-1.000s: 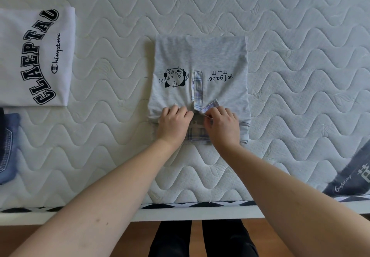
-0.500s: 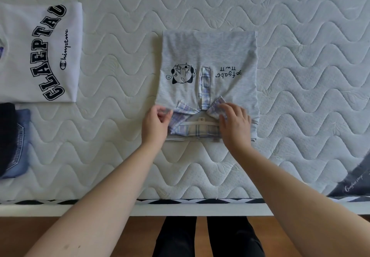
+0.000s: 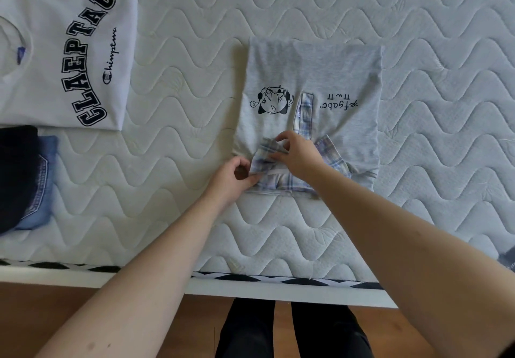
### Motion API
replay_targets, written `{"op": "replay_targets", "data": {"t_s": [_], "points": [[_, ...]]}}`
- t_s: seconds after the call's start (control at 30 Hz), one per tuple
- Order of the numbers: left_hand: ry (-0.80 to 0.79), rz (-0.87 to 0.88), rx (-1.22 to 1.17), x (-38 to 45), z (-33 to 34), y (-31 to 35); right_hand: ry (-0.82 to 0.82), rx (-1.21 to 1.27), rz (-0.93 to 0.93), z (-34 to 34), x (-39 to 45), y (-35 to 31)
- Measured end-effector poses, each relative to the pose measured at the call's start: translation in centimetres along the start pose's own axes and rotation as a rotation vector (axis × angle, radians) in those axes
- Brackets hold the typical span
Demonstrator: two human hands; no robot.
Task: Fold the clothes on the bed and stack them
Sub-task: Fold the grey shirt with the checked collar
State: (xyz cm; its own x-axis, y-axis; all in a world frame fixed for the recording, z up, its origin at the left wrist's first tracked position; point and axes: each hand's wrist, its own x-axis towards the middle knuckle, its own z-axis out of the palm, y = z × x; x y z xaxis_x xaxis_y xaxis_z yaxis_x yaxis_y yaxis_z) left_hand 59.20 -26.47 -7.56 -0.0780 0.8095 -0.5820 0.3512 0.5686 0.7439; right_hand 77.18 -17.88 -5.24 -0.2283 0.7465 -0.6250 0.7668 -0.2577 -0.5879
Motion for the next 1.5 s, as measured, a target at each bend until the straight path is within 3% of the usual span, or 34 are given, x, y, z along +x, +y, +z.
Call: {"op": "replay_targets", "data": {"t_s": [0.23,0.4,0.53,0.63,0.7,0.8,1.0,1.17,1.27,1.4,1.5], "points": [[-0.043,-0.063,0.018,-0.9,0.5,-0.4,0.19,0.181,0.029,-0.2,0.3,0.0],[-0.006,-0.075,0.17,-0.5,0.3,0.0,0.255,0.195,0.052,0.7,0.6,-0.5],[0.088,-0.01,0.336,-0.4,0.1,0.5,0.467,0.25,0.009,0.9,-0.8,-1.1],[0.24,0.134,0.365,-0.1,-0.1,1.1,0.607,0.227,-0.049,-0.7,-2.1,0.3],[0.254,0.234,0.432,0.7,-0.2,2.3,0.596,0.151,0.017,-2.5,-2.4,2.5],[0.231,0.272,0.569,2.8,0.4,4.4,0.436,-0.044,0.202,-4.6,-2.5,5.9],[0.151,0.045,0.552,5.3,2.2,6.7,0.162,-0.315,0.244,-5.7,-2.2,7.5],[0.133,0.033,0.55,5.0,2.7,6.8,0.417,-0.25,0.059,-5.9,-2.3,7.1],[0.158,0.069,0.492,4.0,3.1,6.4,0.381,-0.299,0.032,-5.4,-2.7,7.6],[0.317,0.201,0.578,1.5,3.8,5.4,0.465,-0.175,0.028,-4.7,-3.9,9.1],[0.452,0.119,0.553,0.1,4.2,4.5,0.602,-0.047,0.151,-4.6,-5.1,10.6]]}}
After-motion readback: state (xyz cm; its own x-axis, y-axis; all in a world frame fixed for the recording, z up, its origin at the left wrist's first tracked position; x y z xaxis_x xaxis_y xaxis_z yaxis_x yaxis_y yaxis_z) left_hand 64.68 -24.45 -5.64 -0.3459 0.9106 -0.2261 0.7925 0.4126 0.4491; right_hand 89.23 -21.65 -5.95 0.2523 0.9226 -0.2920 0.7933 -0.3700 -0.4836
